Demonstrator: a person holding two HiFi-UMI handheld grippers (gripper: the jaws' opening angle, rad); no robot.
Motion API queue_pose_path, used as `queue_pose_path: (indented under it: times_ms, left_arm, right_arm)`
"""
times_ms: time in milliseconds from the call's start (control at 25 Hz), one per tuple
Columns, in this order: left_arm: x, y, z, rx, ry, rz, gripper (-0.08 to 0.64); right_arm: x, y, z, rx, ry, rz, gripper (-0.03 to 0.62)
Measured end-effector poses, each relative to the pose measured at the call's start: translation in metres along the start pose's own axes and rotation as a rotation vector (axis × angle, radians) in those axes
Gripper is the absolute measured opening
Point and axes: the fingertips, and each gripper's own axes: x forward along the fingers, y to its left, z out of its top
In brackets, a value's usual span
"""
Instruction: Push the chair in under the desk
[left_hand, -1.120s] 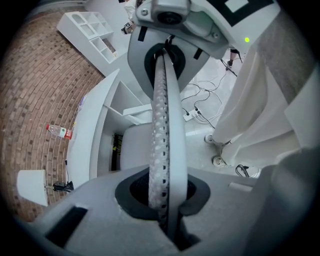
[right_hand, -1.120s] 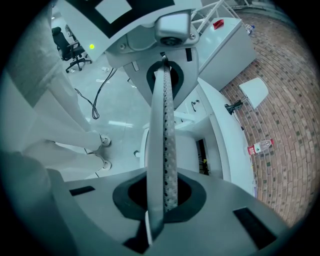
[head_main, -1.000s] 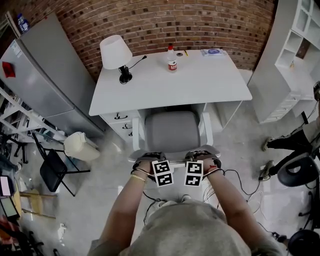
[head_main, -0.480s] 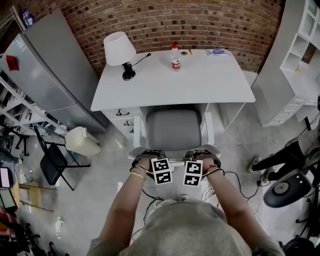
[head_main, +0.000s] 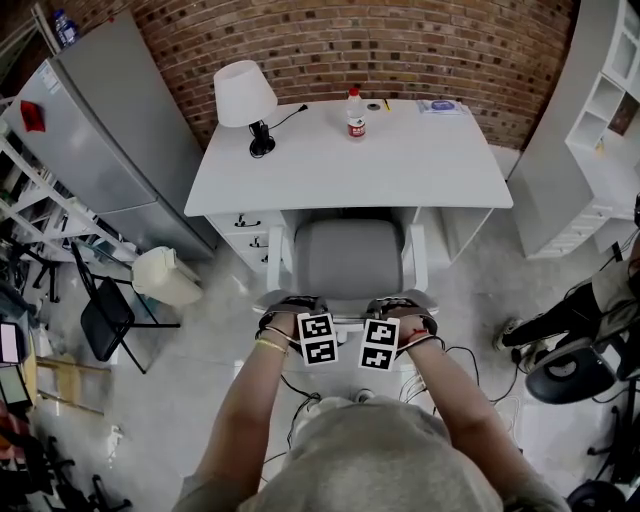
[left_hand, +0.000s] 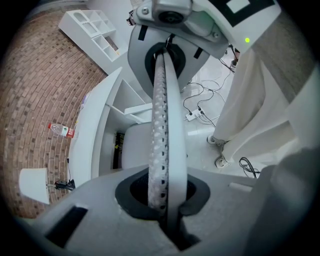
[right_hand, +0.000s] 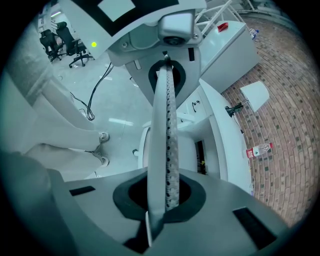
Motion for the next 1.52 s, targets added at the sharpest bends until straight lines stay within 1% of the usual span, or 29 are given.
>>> queue_pose_path:
  times_ms: [440,720,880,1000,1160,1200,1280,1360,1400,1520]
  left_arm:
    - [-0.002,-0.001,-0.001,-0.002,0.002,-0.001,0.031]
    - [-0.002,0.001,-0.003,0.002,0.003,0.026,0.032]
    - [-0.003,0.005,-0.003,0.003,-0.004,0.065,0.034]
    - [-0.007,0.006,-0.002,-0.053,-0.027,0.076,0.063]
    - [-0.015,0.011,0.001,-0.165,-0.074,0.086,0.148]
    - [-0.017,0.013,0.002,-0.180,-0.085,0.098,0.161]
    - [-0.023,0.016,0.003,-0.197,-0.106,0.126,0.184]
    - [-0.029,0.017,0.004,-0.207,-0.127,0.153,0.203]
    - [-0.033,0.016,0.006,-0.210,-0.138,0.162,0.209]
    - [-0.049,0.014,0.009,-0.215,-0.173,0.190,0.218]
  right_arm:
    - [-0.002,0.001,0.001,0.009,0.003,0.014,0.011]
    - [-0.001,0.001,0.003,0.013,0.003,0.019,0.011]
    - [-0.002,0.000,0.003,0.025,-0.001,0.031,0.012]
    - [-0.004,0.002,0.005,0.014,-0.008,0.025,0.012]
    - [-0.006,0.006,0.004,-0.002,-0.021,0.022,0.016]
    - [-0.006,0.007,0.005,0.005,-0.027,0.027,0.032]
    - [-0.009,0.008,0.007,0.033,-0.051,0.029,0.144]
    - [-0.013,0.007,0.009,0.059,-0.087,0.002,0.191]
    - [-0.016,0.006,0.010,0.065,-0.101,-0.016,0.204]
    - [-0.024,0.003,0.009,0.069,-0.108,-0.074,0.210]
